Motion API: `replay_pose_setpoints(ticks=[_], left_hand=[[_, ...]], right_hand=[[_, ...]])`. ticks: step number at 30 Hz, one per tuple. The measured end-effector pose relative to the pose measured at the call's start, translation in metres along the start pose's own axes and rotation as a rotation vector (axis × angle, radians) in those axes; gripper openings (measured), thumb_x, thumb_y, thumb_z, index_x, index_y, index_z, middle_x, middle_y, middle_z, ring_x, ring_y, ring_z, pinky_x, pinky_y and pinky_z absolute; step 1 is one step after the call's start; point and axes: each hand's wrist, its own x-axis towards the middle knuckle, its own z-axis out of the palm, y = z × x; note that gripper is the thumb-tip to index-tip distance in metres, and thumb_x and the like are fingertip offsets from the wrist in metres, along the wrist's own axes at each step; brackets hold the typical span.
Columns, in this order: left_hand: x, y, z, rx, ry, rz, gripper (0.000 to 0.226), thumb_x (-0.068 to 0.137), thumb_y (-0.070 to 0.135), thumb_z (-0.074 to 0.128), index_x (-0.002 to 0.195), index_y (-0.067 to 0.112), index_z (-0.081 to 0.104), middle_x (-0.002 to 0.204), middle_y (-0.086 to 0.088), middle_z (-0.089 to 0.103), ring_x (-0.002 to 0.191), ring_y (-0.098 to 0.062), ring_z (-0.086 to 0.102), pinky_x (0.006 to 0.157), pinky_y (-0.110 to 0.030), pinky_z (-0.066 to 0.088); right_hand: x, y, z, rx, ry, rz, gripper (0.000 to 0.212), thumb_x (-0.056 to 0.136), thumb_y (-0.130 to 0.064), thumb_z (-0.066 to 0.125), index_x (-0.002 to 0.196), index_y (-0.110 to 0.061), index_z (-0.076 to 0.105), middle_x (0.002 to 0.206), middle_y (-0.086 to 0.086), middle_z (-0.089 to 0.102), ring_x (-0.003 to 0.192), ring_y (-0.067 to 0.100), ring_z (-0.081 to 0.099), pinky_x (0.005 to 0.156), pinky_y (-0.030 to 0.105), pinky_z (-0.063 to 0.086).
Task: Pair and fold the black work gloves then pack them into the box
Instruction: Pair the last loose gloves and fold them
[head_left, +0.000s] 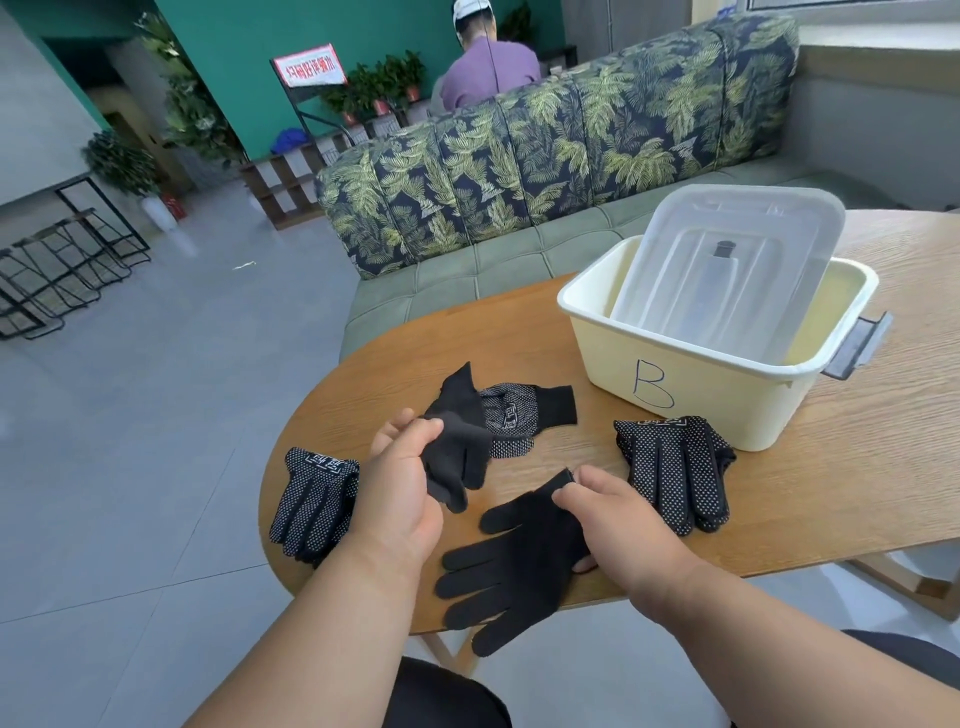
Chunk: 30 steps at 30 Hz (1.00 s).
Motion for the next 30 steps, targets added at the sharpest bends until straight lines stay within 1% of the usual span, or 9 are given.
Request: replay_pose_setpoints(ticks=[3, 6, 9, 13, 17, 21, 24, 27, 30], left_hand=[[-0.016, 0.023, -0.007, -0.019, -0.018, 0.014, 0.048, 0.093, 0.0, 0.066, 0.136, 0.02, 0.056, 0.122, -0.009, 0.067, 0.11, -0.023, 0.068, 0.091, -0.036, 0.055], [-0.028, 0.047, -0.011, -0.013, -0.015, 0.098, 0.047, 0.093, 0.002, 0.067, 0.136, 0.02, 0.059, 0.116, -0.007, 0.07, 0.098, -0.016, 0.071, 0.072, -0.028, 0.058], [-0.042, 0.066, -0.013, 0.125, -0.021, 0.359, 0.051, 0.094, 0.0, 0.066, 0.137, 0.026, 0.055, 0.12, -0.007, 0.07, 0.096, -0.011, 0.072, 0.079, -0.026, 0.057], [-0.056, 0.069, -0.023, 0.51, 0.03, 0.748, 0.06, 0.091, 0.004, 0.068, 0.134, 0.041, 0.048, 0.1, 0.002, 0.07, 0.089, -0.009, 0.07, 0.078, -0.019, 0.055], [-0.051, 0.03, -0.033, 0.921, -0.107, 0.937, 0.07, 0.085, 0.0, 0.069, 0.138, 0.043, 0.05, 0.105, 0.021, 0.062, 0.102, 0.002, 0.061, 0.089, -0.01, 0.047], [-0.033, -0.039, -0.06, 1.36, -0.453, 0.758, 0.083, 0.08, 0.002, 0.059, 0.147, 0.047, 0.038, 0.11, 0.016, 0.056, 0.103, -0.002, 0.052, 0.097, -0.035, 0.049], [-0.029, -0.068, -0.075, 1.43, -0.533, 0.688, 0.095, 0.074, 0.0, 0.059, 0.149, 0.05, 0.031, 0.095, 0.024, 0.048, 0.092, -0.001, 0.045, 0.09, -0.027, 0.046], [-0.031, -0.068, -0.073, 1.401, -0.509, 0.672, 0.08, 0.078, 0.017, 0.061, 0.149, 0.045, 0.035, 0.097, 0.025, 0.047, 0.097, 0.002, 0.046, 0.09, -0.014, 0.037], [-0.034, -0.063, -0.065, 1.417, -0.497, 0.702, 0.065, 0.077, 0.035, 0.059, 0.141, 0.037, 0.05, 0.106, 0.022, 0.048, 0.104, 0.001, 0.047, 0.094, -0.018, 0.041]], right_hand=[[0.0, 0.001, 0.005, 0.073, -0.024, 0.043, 0.02, 0.097, -0.029, 0.055, 0.1, -0.014, 0.068, 0.104, 0.012, 0.076, 0.104, 0.03, 0.071, 0.091, 0.052, 0.061], [0.0, -0.002, 0.017, 0.376, -0.047, 0.107, 0.02, 0.099, -0.02, 0.057, 0.11, -0.01, 0.071, 0.115, 0.02, 0.074, 0.111, 0.037, 0.07, 0.094, 0.062, 0.058], [0.002, -0.008, 0.034, 0.73, -0.195, 0.123, 0.037, 0.105, -0.02, 0.048, 0.134, -0.001, 0.063, 0.129, 0.025, 0.069, 0.122, 0.043, 0.066, 0.106, 0.069, 0.047], [0.001, -0.015, 0.044, 0.946, -0.266, 0.125, 0.039, 0.109, -0.021, 0.039, 0.135, -0.002, 0.061, 0.133, 0.026, 0.067, 0.127, 0.043, 0.062, 0.114, 0.065, 0.042], [0.002, -0.01, 0.035, 0.688, -0.071, 0.186, 0.031, 0.108, -0.02, 0.049, 0.133, -0.006, 0.06, 0.128, 0.021, 0.07, 0.108, 0.042, 0.073, 0.09, 0.056, 0.061], [-0.007, -0.006, 0.022, 0.159, 0.058, 0.164, 0.019, 0.107, -0.019, 0.047, 0.121, -0.012, 0.057, 0.113, 0.02, 0.069, 0.077, 0.035, 0.079, 0.079, 0.052, 0.065], [-0.014, -0.005, 0.019, 0.002, 0.073, 0.094, 0.024, 0.106, -0.017, 0.046, 0.13, -0.022, 0.049, 0.112, 0.019, 0.067, 0.067, 0.029, 0.078, 0.071, 0.047, 0.063], [-0.018, -0.001, 0.021, -0.056, 0.097, 0.011, 0.038, 0.101, -0.019, 0.053, 0.131, -0.039, 0.042, 0.097, 0.013, 0.071, 0.058, 0.019, 0.072, 0.056, 0.036, 0.058], [-0.015, 0.002, 0.024, -0.213, 0.128, -0.083, 0.046, 0.094, -0.028, 0.059, 0.127, -0.053, 0.04, 0.091, -0.001, 0.072, 0.068, 0.017, 0.073, 0.06, 0.034, 0.057]])
